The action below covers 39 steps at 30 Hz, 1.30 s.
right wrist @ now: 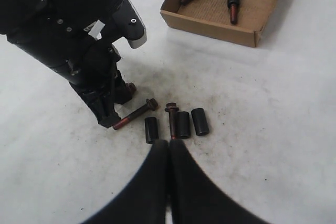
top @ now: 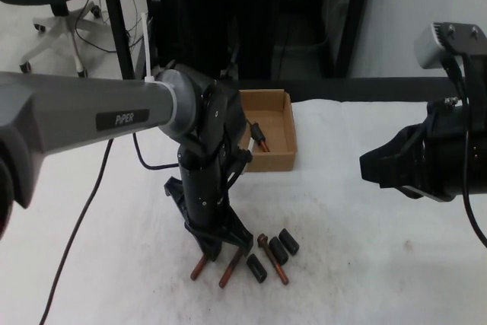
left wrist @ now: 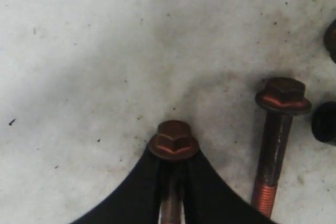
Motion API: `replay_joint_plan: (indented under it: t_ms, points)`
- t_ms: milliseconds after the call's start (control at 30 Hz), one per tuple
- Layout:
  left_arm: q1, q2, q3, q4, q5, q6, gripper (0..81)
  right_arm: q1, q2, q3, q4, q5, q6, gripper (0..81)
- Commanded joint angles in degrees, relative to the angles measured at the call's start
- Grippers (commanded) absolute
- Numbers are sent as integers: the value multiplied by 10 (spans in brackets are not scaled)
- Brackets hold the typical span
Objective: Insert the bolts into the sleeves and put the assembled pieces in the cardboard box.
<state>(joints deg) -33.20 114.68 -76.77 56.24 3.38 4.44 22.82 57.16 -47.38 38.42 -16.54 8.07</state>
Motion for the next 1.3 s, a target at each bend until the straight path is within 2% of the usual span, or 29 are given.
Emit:
replay_joint_plan:
  t_ms: [0,367,467,600,767,867,1000,1133,1267]
  points:
    - [-2,19,15,-10,19,3,1,-1,-1,-2,-2,-5,-2,4]
    - [7,-178,16,-92,20,-14,1,-1,30,-2,-3,17,-46,4]
    - [11,-253,34,-146,43,-51,1,-1,62,-2,-15,17,-53,4]
    - [23,-360,125,-260,66,-100,1,-1,113,-2,-51,17,-52,4]
    - [43,-496,294,-353,72,-101,1,-1,173,-6,-79,18,-51,4]
    - [62,-581,403,-424,140,-136,1,-1,210,-16,-77,29,-51,4]
    - [90,-675,523,-596,222,-215,1,-1,256,-30,-76,29,-51,3]
    - [109,-720,597,-767,246,-241,1,0,288,-43,-74,29,-51,3]
    - [120,-726,619,-820,246,-239,1,3,301,-55,-74,29,-51,3]
